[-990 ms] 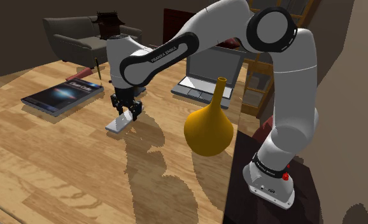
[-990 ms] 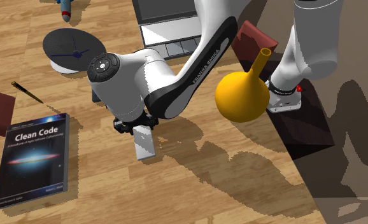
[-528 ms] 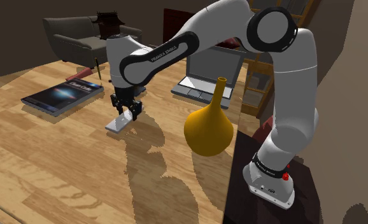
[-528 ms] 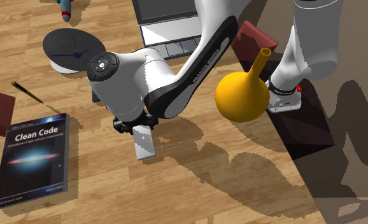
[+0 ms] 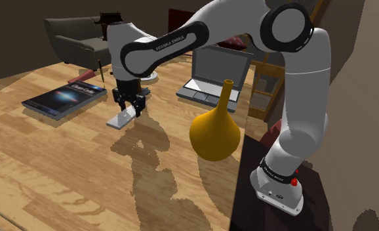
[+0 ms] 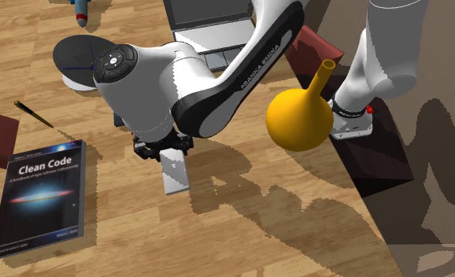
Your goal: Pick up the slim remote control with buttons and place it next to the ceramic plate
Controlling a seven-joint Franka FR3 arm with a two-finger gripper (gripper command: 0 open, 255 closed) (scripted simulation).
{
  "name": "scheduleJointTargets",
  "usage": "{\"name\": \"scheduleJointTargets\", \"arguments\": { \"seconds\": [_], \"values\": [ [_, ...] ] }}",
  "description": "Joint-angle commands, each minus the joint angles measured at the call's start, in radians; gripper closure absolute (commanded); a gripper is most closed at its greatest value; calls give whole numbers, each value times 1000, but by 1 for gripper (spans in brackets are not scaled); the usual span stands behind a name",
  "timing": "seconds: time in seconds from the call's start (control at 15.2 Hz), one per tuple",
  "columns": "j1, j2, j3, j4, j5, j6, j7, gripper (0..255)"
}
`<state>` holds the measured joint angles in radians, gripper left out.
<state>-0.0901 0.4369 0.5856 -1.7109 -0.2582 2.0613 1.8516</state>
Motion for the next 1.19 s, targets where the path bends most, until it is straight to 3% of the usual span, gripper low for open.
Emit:
{"name": "scheduleJointTargets", "arguments": {
  "seconds": [0.0, 0.46, 1.12],
  "values": [
    [-3, -13, 5, 8, 9, -20, -4, 255],
    [-7, -42, 15, 53, 29, -88, -17, 255],
    [-158, -38, -41, 75, 47, -96, -231, 255]
  ]
}}
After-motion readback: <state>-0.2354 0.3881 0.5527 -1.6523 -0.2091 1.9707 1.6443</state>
